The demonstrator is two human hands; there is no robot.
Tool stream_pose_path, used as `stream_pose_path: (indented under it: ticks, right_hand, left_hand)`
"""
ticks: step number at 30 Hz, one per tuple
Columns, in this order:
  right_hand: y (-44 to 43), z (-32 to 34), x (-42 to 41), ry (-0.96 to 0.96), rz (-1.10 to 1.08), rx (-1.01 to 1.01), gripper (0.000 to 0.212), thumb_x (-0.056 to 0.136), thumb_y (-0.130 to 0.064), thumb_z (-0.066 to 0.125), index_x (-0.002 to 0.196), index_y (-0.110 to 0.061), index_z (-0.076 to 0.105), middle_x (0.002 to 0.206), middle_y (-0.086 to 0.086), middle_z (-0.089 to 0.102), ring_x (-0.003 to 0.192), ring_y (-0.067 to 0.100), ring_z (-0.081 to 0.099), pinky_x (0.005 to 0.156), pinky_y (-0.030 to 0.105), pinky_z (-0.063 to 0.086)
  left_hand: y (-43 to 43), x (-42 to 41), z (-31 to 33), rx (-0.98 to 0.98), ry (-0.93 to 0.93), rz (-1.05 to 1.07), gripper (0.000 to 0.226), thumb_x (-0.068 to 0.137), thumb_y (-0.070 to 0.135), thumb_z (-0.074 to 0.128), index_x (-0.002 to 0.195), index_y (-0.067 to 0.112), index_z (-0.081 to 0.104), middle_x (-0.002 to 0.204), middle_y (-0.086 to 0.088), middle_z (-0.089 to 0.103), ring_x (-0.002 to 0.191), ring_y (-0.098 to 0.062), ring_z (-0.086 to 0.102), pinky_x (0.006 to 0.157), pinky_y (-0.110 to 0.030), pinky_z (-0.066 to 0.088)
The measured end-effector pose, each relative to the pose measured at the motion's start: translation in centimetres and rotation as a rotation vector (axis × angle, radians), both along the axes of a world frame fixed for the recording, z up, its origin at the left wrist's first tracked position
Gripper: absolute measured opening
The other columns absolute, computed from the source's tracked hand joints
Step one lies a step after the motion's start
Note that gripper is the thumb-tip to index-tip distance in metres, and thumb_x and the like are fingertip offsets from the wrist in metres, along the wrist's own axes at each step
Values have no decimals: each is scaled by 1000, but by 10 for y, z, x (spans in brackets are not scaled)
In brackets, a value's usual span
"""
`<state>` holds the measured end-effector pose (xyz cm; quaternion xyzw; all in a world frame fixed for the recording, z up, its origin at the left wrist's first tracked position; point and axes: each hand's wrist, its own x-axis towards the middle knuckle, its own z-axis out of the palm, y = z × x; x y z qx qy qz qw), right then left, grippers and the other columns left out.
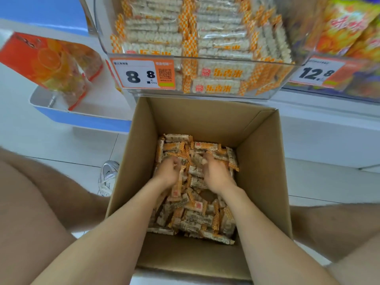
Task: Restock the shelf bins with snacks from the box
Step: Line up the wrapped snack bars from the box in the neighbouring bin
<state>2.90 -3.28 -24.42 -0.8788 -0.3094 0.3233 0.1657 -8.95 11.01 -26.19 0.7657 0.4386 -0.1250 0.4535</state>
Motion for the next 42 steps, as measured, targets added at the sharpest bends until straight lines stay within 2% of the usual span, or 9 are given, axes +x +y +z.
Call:
stream_pose_path:
  ticks: [5, 8, 11, 17, 22, 28, 33, 38, 42]
  right_hand:
    - [-7, 51, 8, 148, -234, 374, 32, 107, -14, 50, 133, -27, 63, 91, -1, 73, 60, 0, 57, 52, 13, 40]
    - [-5, 89, 14, 169, -427, 514, 18, 106, -28, 56, 118, -30, 70, 112, -14, 69, 100, 1, 63, 85, 21, 48]
    - [-10, 122, 15, 171, -452, 580, 19, 104, -42, 60, 114, -31, 73, 105, -16, 71, 100, 0, 65, 96, 28, 53]
    - [-26, 169, 19, 342, -273, 587, 45, 86, -10, 81, 120, -38, 71, 109, -10, 76, 111, 7, 67, 107, 45, 53]
    - [-22, 201, 8, 287, 50, 608, 60, 79, -8, 89, 130, -33, 67, 116, -7, 75, 111, 10, 70, 103, 38, 54]
    - [-6, 206, -7, 135, 65, 610, 91, 74, -25, 91, 147, -57, 46, 145, -14, 53, 114, 14, 69, 101, 45, 57]
    - [-8, 221, -11, 25, 42, 640, 63, 85, -28, 85, 141, -45, 60, 139, -25, 62, 133, -2, 54, 116, 42, 46]
    - [-2, 246, -19, -1, 62, 648, 52, 88, -36, 79, 134, -48, 57, 136, -29, 59, 133, -4, 49, 117, 37, 41]
    - [9, 276, -26, -7, 129, 711, 41, 97, -32, 72, 132, -45, 54, 131, -33, 57, 127, -15, 46, 102, 6, 34]
  left_hand:
    - [10, 5, 58, -188, -154, 263, 24, 110, 33, 48, 123, 22, 65, 122, -7, 68, 106, -29, 66, 87, -38, 55]
    - [13, 7, 98, -422, -196, 297, 20, 109, 23, 51, 105, 16, 69, 114, -17, 74, 108, -37, 70, 93, -46, 57]
    - [16, 8, 141, -666, -236, 258, 20, 103, 6, 55, 114, 0, 70, 110, -22, 75, 105, -38, 73, 101, -47, 55]
    - [45, -2, 188, -227, -86, -202, 75, 89, 15, 75, 155, 20, 39, 120, -12, 71, 102, -27, 74, 94, -46, 60]
    - [43, -8, 236, -73, -349, -269, 25, 93, 22, 79, 118, 26, 77, 109, 8, 79, 103, -3, 72, 96, -30, 57]
    - [32, -19, 268, 16, -410, -356, 17, 99, 41, 70, 114, 38, 77, 106, 21, 75, 100, 5, 67, 89, -26, 52]
    - [39, -28, 284, 22, -408, -436, 77, 67, 41, 99, 131, 42, 55, 120, 13, 68, 113, 4, 63, 105, -27, 49]
    - [44, -31, 299, 95, -566, -483, 71, 71, 12, 95, 127, 30, 57, 115, 9, 70, 112, -5, 66, 102, -28, 51]
    - [52, -24, 320, 203, -663, -500, 66, 71, 10, 92, 124, 31, 58, 106, 12, 73, 104, -10, 67, 94, -25, 49]
